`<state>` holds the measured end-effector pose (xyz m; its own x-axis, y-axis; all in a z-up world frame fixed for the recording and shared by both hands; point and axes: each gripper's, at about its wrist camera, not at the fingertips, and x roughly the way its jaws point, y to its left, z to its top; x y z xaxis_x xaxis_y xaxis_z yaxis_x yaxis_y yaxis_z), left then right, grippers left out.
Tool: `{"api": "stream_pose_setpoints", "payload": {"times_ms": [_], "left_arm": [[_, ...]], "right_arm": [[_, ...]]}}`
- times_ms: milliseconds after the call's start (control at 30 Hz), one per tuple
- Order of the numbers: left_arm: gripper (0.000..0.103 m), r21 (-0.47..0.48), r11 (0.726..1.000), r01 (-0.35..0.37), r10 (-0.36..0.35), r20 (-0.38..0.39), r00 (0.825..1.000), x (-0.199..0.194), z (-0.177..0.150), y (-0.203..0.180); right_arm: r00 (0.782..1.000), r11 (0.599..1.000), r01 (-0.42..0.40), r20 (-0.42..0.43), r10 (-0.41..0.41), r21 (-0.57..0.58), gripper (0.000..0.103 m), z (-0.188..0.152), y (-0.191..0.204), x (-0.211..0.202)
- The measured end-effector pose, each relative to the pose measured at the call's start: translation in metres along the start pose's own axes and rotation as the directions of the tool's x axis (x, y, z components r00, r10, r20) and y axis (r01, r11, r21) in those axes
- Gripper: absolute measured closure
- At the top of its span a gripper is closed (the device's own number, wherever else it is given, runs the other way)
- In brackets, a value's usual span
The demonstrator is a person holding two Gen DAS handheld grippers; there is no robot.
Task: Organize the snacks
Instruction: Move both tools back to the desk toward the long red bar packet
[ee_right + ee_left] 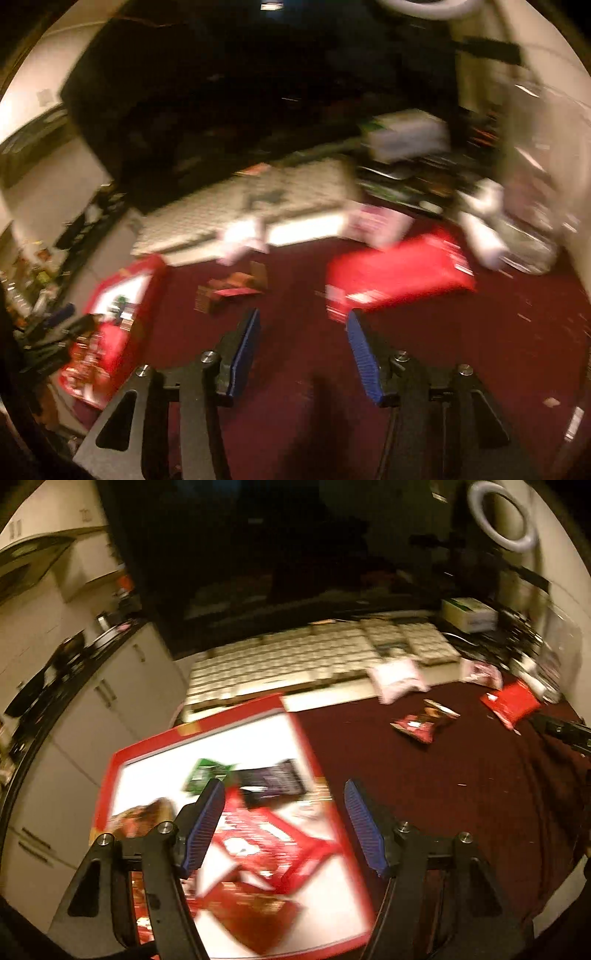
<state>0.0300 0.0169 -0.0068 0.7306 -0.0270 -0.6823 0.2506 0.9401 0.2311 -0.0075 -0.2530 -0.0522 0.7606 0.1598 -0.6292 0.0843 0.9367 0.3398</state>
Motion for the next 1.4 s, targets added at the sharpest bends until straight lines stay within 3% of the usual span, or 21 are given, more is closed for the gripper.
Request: {"api": "stream_pose_setpoints", "payload": {"times_ms": [133,267,400,533,633,733,900,967,1033,1133,1267,1400], "left_arm": [[0.036,0.045,0.998,0.044,-0.043,-0.019,0.999,-0.001,-0.003,-0.028],[0.036,0.082,0.995,0.063,-0.059,-0.045,0.997,0.001,-0.008,-0.044],[0.036,0.077,0.994,0.072,-0.068,-0.051,0.996,0.001,-0.011,-0.044],[0.036,0.053,0.996,0.075,-0.072,-0.049,0.996,0.001,-0.013,-0.034],[0.036,0.034,0.996,0.078,-0.076,-0.053,0.996,0.004,-0.015,-0.025],[0.036,0.022,0.996,0.083,-0.081,-0.057,0.995,0.006,-0.017,-0.018],[0.036,0.006,0.995,0.097,-0.097,-0.065,0.993,0.009,-0.021,-0.008],[0.036,0.0,0.994,0.109,-0.109,-0.064,0.992,0.008,-0.022,-0.005],[0.036,-0.006,0.993,0.12,-0.12,-0.062,0.991,0.006,-0.022,-0.003],[0.036,-0.011,0.991,0.133,-0.134,-0.059,0.989,0.002,-0.022,0.0],[0.036,-0.012,0.99,0.143,-0.144,-0.055,0.988,-0.003,-0.022,-0.001],[0.036,-0.001,0.989,0.147,-0.147,-0.058,0.987,-0.003,-0.015,-0.009]], "right_arm": [[0.999,0.998,0.018,-0.028,-0.016,0.054,0.049,-0.006,-0.028,-0.001],[0.999,0.996,0.032,-0.035,-0.029,0.089,0.031,0.001,-0.039,0.001],[0.996,0.984,0.067,-0.075,-0.055,0.168,0.03,0.016,-0.035,0.019],[0.977,0.948,0.204,-0.119,-0.179,0.243,0.03,0.029,-0.034,0.042],[0.946,0.917,0.315,-0.156,-0.284,0.245,0.028,0.035,-0.028,0.062],[0.906,0.873,0.422,-0.137,-0.4,0.244,0.024,0.038,-0.016,0.075],[0.843,0.823,0.537,-0.125,-0.523,0.185,0.018,0.043,-0.001,0.096],[0.829,0.816,0.559,-0.12,-0.546,0.149,0.02,0.044,0.002,0.102],[0.831,0.82,0.556,-0.117,-0.544,0.138,0.021,0.043,0.002,0.101],[0.84,0.835,0.542,-0.11,-0.532,0.1,0.032,0.041,0.002,0.096],[0.883,0.885,0.462,-0.122,-0.452,0.061,0.061,0.038,-0.004,0.081],[0.932,0.933,0.35,-0.134,-0.337,0.088,0.07,0.029,-0.02,0.058]]}}
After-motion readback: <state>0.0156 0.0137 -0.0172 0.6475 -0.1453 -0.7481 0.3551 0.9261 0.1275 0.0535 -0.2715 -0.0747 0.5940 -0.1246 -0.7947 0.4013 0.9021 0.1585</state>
